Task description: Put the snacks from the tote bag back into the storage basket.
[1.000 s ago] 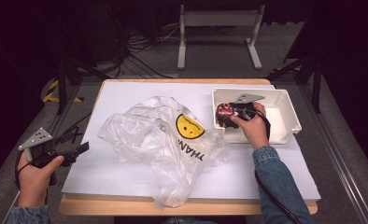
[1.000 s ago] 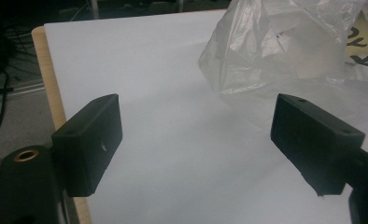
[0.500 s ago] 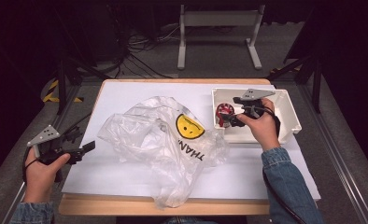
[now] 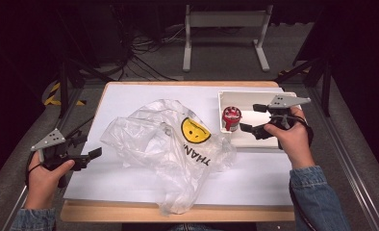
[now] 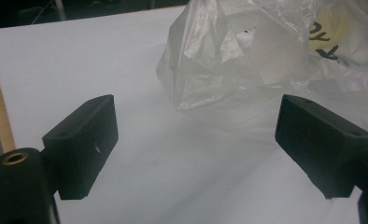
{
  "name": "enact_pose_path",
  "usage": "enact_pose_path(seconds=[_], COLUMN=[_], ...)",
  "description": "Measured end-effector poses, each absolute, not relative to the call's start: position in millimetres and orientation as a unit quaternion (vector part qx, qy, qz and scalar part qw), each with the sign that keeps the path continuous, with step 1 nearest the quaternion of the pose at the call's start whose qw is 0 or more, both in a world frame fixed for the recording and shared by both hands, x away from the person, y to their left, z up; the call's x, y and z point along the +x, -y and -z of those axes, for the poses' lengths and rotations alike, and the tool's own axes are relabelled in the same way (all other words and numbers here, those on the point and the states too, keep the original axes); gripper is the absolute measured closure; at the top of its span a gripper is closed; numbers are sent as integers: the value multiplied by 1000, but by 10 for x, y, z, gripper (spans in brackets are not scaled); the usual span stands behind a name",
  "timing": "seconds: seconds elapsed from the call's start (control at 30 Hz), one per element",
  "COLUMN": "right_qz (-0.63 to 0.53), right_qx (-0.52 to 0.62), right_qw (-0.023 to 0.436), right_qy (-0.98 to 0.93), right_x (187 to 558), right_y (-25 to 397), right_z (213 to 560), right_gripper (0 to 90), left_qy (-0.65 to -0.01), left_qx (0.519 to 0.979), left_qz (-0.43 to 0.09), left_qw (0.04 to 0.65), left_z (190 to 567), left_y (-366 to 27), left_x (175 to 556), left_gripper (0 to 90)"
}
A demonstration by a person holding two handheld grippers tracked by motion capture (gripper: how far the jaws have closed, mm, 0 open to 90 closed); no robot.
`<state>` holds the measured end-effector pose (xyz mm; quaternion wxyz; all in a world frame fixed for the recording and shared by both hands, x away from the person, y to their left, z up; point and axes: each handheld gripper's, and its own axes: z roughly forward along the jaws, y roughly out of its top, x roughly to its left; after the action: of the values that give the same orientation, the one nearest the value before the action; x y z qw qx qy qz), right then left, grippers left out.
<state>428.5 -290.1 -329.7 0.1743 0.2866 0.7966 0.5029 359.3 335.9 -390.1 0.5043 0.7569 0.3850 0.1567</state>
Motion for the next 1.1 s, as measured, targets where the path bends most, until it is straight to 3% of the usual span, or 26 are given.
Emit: enact_pose_path(seconds=[0.2, 0.6, 1.1], right_qz=[-510, -513, -540], right_qx=[282, 295, 298], right_qw=[154, 161, 149], right_qy=[-798, -790, -773], right_x=[4118, 3810, 3477], right_y=[3059, 3354, 3566], right_z=[3267, 3314, 3674], right_gripper=[21, 21, 21], left_qy=[-381, -369, -356], left_qx=[761, 769, 761], left_qz=[-153, -144, -147], left_qw=[502, 501, 521], left_z=[3913, 3948, 4142], left_y=[-3350, -3292, -3225], left_x=[3541, 3424, 3317], left_gripper=[136, 131, 131])
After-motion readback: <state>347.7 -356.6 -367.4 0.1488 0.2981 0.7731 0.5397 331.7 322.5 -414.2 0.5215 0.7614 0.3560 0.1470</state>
